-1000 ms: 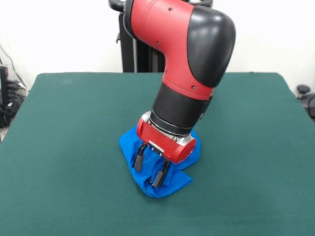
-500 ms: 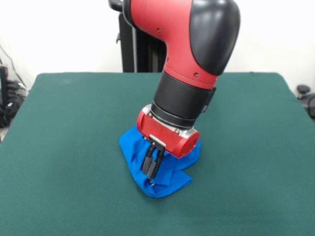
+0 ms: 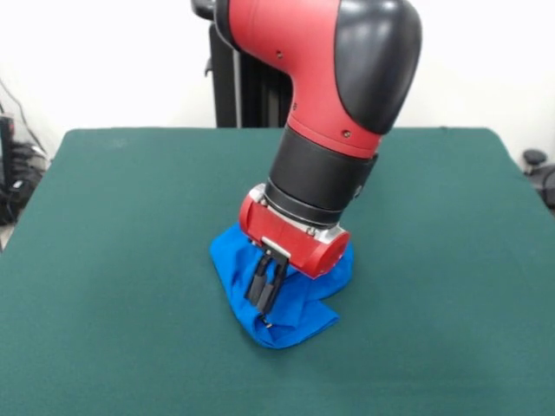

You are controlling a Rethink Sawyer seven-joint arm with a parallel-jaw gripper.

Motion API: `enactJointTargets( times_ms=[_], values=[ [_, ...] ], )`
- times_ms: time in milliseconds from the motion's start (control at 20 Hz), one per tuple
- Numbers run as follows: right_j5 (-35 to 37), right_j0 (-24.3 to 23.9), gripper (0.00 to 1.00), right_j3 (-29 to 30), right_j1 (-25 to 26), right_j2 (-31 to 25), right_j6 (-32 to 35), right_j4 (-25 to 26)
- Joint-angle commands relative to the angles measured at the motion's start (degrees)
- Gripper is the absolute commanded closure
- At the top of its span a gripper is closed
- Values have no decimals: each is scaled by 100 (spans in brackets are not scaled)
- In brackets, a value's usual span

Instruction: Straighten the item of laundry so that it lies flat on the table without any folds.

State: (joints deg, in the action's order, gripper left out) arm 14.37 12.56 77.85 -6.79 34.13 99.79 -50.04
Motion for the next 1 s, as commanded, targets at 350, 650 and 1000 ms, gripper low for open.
enactJointTargets(
  times_ms=[350,650,1000],
  values=[
    [-330,-186,100,287,-65,-927,1026,469],
    [-590,-265,0,295,-123,-1049,1121,554],
    [-227,-241,0,362,-284,-1045,1143,513]
  ],
)
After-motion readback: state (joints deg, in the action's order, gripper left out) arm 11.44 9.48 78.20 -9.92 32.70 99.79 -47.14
